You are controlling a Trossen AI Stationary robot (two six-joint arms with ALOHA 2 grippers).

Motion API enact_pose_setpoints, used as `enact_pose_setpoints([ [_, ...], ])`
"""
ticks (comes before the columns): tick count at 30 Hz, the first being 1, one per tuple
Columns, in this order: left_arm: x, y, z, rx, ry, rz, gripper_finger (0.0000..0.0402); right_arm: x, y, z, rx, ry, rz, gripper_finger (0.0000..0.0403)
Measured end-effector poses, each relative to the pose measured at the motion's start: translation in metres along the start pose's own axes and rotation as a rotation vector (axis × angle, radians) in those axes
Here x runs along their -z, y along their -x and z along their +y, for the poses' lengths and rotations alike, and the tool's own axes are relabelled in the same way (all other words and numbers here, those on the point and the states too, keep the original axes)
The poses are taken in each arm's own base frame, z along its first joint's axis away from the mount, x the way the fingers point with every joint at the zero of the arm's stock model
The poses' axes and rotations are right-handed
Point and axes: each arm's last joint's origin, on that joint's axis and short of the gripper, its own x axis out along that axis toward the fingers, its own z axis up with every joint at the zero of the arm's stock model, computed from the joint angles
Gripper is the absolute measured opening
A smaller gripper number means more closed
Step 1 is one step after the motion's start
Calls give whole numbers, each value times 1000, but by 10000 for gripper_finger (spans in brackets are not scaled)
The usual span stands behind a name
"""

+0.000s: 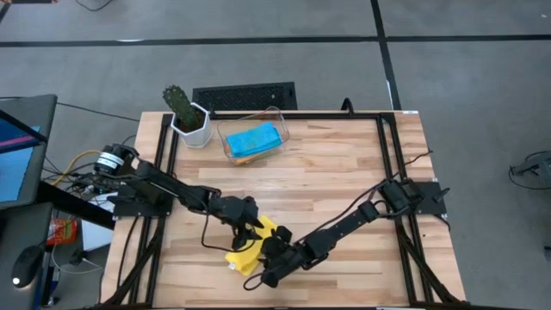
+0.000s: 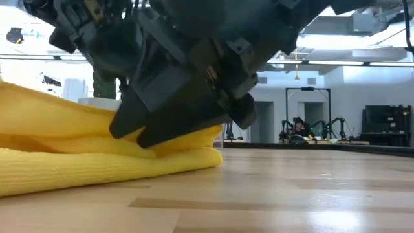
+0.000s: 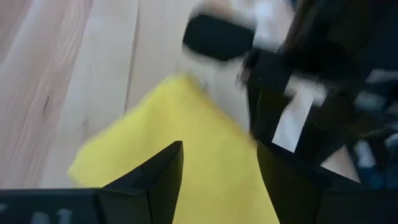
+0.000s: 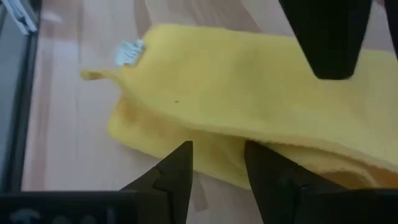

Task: Fold microfiber towels
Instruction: Fold the yellow microfiber cloth

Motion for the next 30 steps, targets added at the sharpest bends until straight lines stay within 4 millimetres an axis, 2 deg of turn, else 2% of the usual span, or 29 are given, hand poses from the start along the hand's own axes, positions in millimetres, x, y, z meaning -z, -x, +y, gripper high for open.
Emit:
enact_pose_setpoints([
  [7, 16, -17, 11, -33, 9, 80, 194, -3, -3, -7, 13, -4, 19, 169],
  [13, 25, -26, 17, -34, 46, 124, 194, -9, -1, -1, -33, 2, 20, 169],
  [17, 26, -27, 17, -28, 36, 128, 194, -17, 2, 4, -28, 62, 0, 169],
  [24, 25, -26, 18, -33, 36, 121, 194, -16, -11, -11, 7, 92, 57, 169],
  [30, 24, -26, 19, -43, 34, 116, 194, -16, -11, -12, 0, 114, 69, 158],
])
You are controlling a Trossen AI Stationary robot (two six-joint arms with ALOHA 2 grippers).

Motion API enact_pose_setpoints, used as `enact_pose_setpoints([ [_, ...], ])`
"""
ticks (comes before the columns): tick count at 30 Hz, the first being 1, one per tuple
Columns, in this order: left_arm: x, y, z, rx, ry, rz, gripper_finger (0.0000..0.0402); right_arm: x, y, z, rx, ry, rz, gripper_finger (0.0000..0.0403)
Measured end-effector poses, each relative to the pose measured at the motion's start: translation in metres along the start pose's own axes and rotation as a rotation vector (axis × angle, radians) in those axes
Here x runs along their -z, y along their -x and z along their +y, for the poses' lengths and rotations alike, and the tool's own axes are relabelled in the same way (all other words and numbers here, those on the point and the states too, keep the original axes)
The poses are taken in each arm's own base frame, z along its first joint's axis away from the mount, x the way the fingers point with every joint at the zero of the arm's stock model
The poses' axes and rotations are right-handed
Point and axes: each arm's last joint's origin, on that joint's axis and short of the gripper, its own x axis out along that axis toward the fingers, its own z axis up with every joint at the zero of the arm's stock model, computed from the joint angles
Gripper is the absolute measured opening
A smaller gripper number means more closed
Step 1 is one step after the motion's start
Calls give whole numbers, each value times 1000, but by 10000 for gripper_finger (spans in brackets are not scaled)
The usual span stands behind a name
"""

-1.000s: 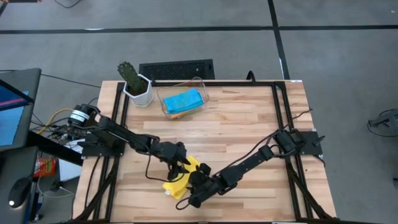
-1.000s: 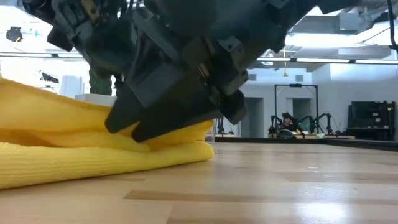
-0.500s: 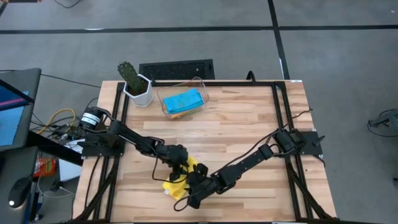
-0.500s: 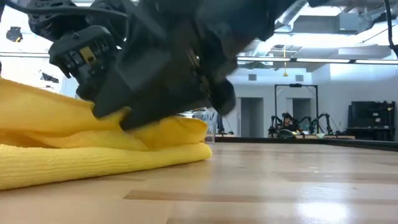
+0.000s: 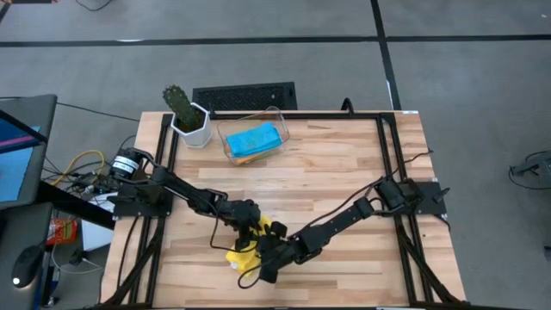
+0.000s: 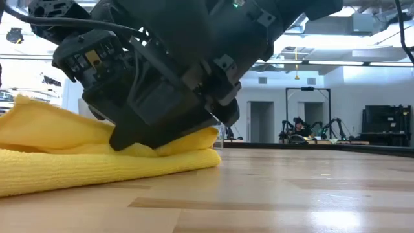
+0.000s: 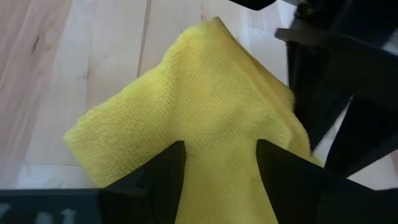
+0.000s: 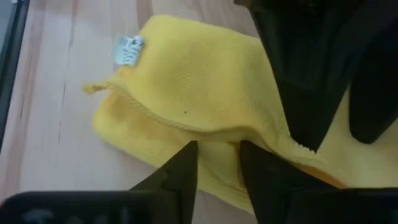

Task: Fold microfiber towels
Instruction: Fold the yellow microfiber cloth

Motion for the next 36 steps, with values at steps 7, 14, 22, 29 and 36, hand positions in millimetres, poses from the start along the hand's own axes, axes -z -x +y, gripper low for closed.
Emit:
enact_pose_setpoints([
  [7, 0, 0, 1, -12, 0, -6, 194, 2, 0, 0, -9, 28, 19, 78],
  [14, 0, 0, 1, -16, -8, -8, 194, 1, 3, 6, -51, 40, 36, 11],
  [22, -1, 0, 1, -24, -7, -13, 194, -10, 17, 32, -131, 53, -16, 21],
  [29, -1, 0, 1, -25, -7, -13, 194, -11, 17, 31, -136, 82, -13, 54],
  [36, -1, 0, 1, -25, -6, -13, 194, -12, 17, 32, -247, 69, 45, 159],
])
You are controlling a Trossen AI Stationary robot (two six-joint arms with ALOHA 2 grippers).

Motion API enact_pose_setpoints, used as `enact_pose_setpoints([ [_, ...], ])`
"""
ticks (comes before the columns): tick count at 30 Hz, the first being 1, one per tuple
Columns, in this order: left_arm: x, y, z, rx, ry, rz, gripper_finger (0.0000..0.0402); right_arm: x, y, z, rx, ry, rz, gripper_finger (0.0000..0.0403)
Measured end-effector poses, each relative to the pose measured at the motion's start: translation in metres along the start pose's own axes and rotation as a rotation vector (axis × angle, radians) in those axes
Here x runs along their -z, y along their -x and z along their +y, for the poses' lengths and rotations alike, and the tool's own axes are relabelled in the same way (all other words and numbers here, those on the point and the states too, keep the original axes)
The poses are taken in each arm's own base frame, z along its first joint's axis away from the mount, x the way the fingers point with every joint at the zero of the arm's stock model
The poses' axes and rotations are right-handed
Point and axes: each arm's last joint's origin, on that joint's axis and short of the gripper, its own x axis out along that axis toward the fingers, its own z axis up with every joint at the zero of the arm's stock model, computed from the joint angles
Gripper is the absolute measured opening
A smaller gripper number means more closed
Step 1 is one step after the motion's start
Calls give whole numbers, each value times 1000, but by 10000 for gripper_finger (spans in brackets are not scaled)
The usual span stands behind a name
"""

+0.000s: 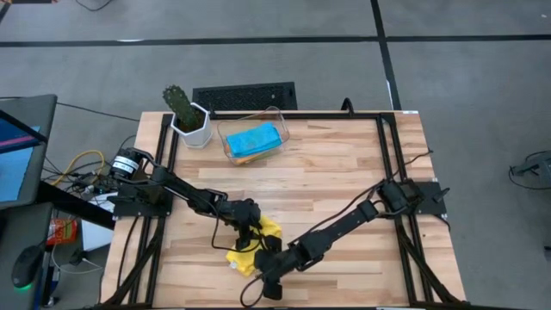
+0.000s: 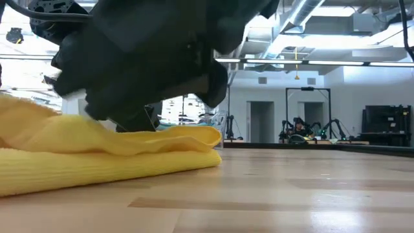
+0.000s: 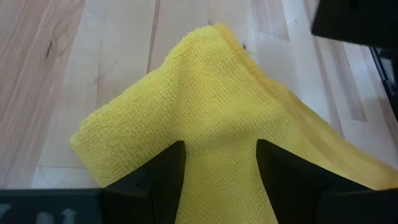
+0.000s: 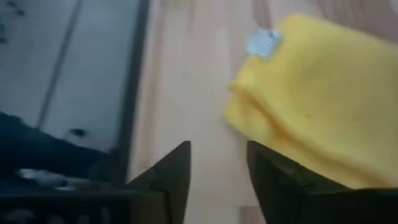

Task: Fold microfiber towels
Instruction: Fold the yellow microfiber cloth

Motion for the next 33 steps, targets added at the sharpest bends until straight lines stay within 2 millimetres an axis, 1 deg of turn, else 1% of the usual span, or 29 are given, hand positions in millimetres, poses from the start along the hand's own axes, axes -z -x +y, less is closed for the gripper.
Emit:
enact_pose_setpoints([
  [3, 0, 0, 0, 0, 0, 0, 194, -12, 11, 1, -67, -21, -22, 194],
  [6, 0, 0, 0, 6, 8, 2, 194, -22, 31, 2, -3, 0, -45, 205],
  [9, -1, 1, 1, 47, 37, 17, 194, -23, 43, -2, 128, 23, -91, 199],
  [12, -4, 3, 3, 115, 85, 47, 194, -23, 52, -4, 222, 25, -172, 182],
  [14, -9, 4, 4, 153, 113, 51, 194, -20, 51, -7, 246, -1, -210, 169],
  [19, -19, 11, 4, 215, 159, 50, 194, 4, 38, -18, 220, -104, -267, 138],
  [21, -27, 15, 0, 250, 164, 31, 194, 16, 34, -23, 241, -149, -287, 126],
  [23, -28, 18, -3, 246, 172, 20, 194, 27, 32, -27, 283, -181, -289, 116],
  [26, -25, 18, -16, 228, 177, -1, 194, 45, 29, -34, 334, -198, -266, 103],
  [30, -11, 13, -38, 153, 145, -24, 194, 64, 21, -48, 355, -236, -264, 93],
  [33, 1, 11, -54, 82, 117, -39, 194, 67, 20, -51, 340, -254, -278, 90],
])
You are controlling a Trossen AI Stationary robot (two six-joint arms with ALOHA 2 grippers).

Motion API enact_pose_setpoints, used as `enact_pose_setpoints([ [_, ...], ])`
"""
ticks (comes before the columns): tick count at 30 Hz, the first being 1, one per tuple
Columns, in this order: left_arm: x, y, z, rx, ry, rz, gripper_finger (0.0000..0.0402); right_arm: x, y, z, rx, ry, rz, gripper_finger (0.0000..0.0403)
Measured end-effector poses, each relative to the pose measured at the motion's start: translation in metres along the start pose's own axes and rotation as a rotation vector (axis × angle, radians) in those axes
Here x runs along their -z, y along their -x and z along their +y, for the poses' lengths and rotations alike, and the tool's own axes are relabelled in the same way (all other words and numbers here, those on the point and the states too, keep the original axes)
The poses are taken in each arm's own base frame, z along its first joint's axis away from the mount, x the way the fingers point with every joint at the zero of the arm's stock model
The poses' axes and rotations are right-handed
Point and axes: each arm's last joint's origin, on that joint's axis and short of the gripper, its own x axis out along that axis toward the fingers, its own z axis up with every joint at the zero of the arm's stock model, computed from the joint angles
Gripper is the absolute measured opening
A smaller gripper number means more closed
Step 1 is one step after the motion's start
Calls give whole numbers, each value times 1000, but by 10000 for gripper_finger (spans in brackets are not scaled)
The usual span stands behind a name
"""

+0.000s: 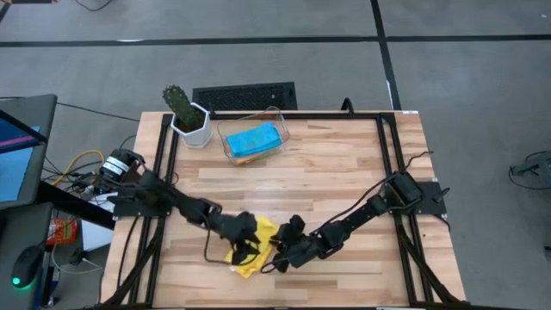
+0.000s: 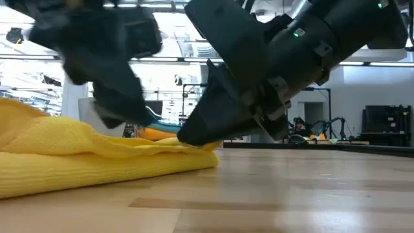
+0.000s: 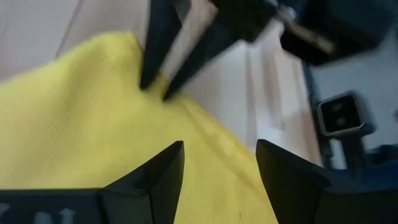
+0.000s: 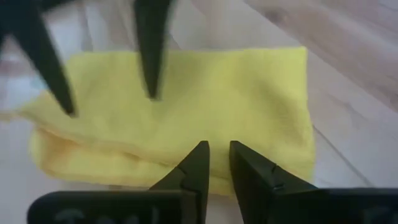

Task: Fold microfiber towels
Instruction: Fold the yellow microfiber cloth

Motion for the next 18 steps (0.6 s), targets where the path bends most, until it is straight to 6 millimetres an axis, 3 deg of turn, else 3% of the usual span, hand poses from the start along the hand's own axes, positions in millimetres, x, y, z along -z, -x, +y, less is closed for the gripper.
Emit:
enact_pose_setpoints([
  [9, 34, -2, -26, -126, -26, -37, 194, 0, -2, -5, 11, 9, 10, 86],
  [18, 59, -19, -25, -198, 31, -24, 194, -3, -5, -9, 19, 8, 15, 86],
])
